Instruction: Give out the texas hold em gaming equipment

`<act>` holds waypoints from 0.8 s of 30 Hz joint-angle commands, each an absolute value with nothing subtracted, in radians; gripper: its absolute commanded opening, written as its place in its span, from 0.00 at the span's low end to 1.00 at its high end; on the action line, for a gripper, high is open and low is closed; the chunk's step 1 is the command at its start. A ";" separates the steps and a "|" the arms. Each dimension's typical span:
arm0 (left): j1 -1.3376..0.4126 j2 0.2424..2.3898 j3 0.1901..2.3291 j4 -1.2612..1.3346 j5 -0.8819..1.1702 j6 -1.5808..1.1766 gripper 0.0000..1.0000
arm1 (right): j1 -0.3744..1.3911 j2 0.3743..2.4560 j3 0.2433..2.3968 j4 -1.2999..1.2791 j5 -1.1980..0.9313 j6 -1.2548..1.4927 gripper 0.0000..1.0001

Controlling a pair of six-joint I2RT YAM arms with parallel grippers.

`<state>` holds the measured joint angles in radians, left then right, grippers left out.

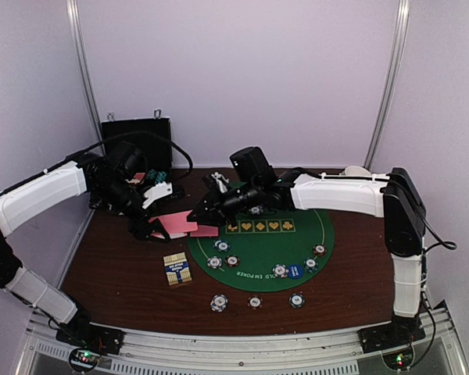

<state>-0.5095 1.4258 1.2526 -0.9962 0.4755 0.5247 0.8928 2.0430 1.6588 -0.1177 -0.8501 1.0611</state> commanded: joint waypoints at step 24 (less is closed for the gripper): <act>-0.503 1.413 1.262 -0.977 0.458 0.541 0.00 | 0.597 1.911 1.562 -0.084 -0.917 1.087 0.00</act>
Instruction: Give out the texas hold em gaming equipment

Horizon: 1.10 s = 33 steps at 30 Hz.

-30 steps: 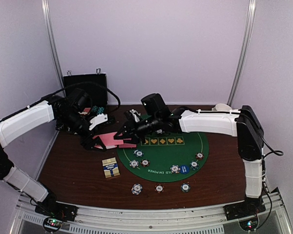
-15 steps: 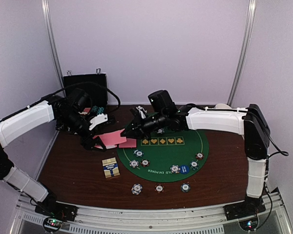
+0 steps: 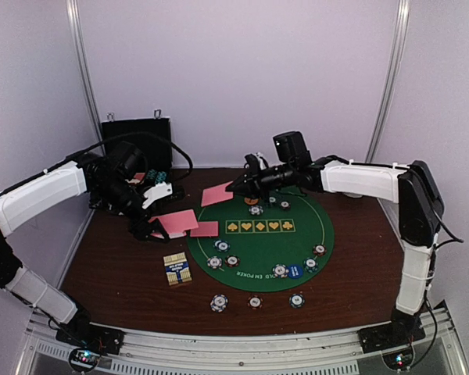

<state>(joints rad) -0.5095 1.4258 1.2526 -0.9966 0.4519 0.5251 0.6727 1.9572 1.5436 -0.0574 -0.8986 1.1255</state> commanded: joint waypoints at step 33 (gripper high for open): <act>-0.503 1.421 1.278 -0.997 0.494 0.547 0.00 | 0.333 2.522 2.299 -0.716 -0.660 0.607 0.03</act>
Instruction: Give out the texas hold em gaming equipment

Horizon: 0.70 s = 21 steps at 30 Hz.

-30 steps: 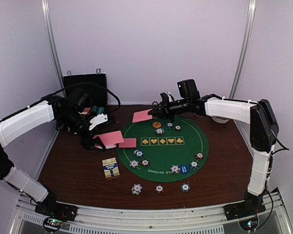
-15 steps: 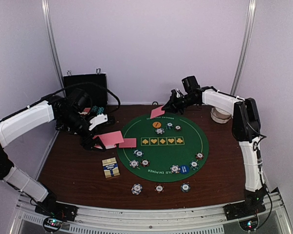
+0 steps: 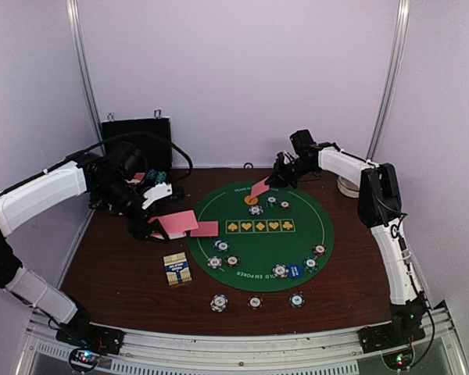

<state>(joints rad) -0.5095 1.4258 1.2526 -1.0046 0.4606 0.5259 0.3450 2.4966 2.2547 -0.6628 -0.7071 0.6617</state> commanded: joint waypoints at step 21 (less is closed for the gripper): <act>-0.503 1.412 1.270 -0.999 0.485 0.549 0.00 | 0.344 2.343 2.283 -0.867 -0.486 0.460 0.58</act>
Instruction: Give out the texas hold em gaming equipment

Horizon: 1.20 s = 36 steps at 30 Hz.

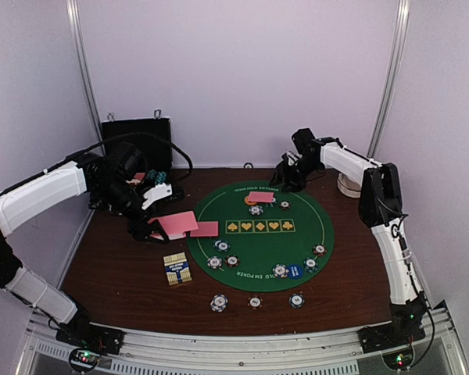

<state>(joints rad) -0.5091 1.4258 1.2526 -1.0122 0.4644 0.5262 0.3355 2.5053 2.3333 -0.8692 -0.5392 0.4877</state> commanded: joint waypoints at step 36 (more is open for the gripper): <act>-0.503 1.425 1.290 -0.995 0.493 0.535 0.00 | 0.893 1.994 1.567 -0.003 -0.802 1.025 0.91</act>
